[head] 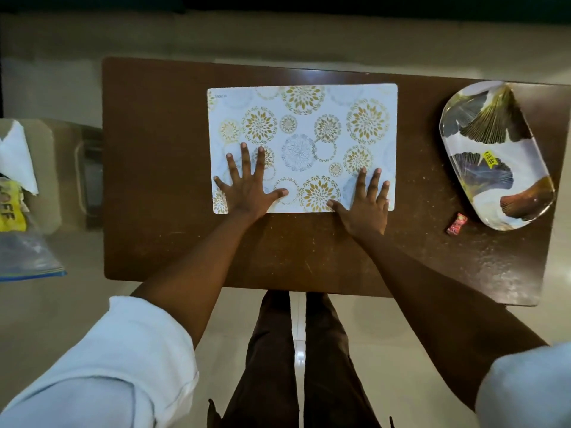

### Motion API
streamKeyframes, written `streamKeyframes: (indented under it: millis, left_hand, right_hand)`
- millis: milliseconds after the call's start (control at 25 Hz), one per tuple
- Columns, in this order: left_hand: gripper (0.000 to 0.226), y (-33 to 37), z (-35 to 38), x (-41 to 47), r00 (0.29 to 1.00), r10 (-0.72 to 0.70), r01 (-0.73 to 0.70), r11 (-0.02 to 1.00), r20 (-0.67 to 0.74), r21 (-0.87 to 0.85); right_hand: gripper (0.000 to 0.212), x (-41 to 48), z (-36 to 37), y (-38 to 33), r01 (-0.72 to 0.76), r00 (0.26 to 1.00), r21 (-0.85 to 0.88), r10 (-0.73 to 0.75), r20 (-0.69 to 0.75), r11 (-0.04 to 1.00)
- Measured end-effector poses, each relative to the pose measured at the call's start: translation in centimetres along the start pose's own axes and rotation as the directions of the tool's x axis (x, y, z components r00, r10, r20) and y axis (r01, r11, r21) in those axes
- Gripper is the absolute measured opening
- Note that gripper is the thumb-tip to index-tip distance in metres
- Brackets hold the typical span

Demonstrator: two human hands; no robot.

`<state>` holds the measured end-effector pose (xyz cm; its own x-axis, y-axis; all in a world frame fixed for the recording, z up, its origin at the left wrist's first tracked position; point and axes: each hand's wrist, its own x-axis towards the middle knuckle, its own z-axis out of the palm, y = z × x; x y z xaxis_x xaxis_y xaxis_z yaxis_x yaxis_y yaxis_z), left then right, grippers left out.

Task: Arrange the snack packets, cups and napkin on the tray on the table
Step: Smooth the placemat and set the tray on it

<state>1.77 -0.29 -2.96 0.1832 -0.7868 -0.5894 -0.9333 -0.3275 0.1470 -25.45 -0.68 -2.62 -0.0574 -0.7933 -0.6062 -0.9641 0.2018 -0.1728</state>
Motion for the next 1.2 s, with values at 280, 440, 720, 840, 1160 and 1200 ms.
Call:
streamKeyframes:
  millis: [280, 440, 720, 840, 1160, 1200]
  left_hand:
    - [0.119, 0.9, 1.4, -2.1, 0.997, 0.08, -0.081, 0.992, 0.017, 0.092]
    - [0.119, 0.7, 2.4, -3.6, 0.998, 0.059, -0.06, 0.995, 0.012, 0.082]
    - [0.12, 0.8, 3.1, -4.4, 0.999, 0.031, -0.032, 0.996, 0.013, 0.078]
    - [0.122, 1.0, 3.3, -5.0, 0.999, 0.029, -0.031, 0.997, 0.019, 0.072]
    - [0.118, -0.6, 1.9, -4.7, 0.997, 0.018, -0.012, 0.996, -0.069, 0.091]
    - [0.119, -1.4, 1.2, -4.1, 0.997, 0.02, -0.013, 0.996, -0.078, 0.088]
  right_hand:
    - [0.11, -4.5, 2.7, 2.3, -0.108, 0.994, 0.072, 0.109, 0.001, 0.991]
    - [0.109, -5.4, 3.1, 3.0, -0.088, 0.996, 0.076, 0.089, -0.008, 0.993]
    - [0.11, -5.6, 2.6, 3.6, -0.059, 0.998, 0.041, 0.06, -0.015, 0.997]
    - [0.11, -6.0, 2.4, 4.1, -0.049, 0.999, 0.013, 0.049, -0.012, 0.999]
    - [0.108, -5.0, 0.6, 4.9, -0.061, 0.991, 0.052, 0.066, -0.112, 0.997]
    - [0.109, -4.1, -0.2, 4.9, -0.053, 0.988, 0.061, 0.061, -0.139, 0.997]
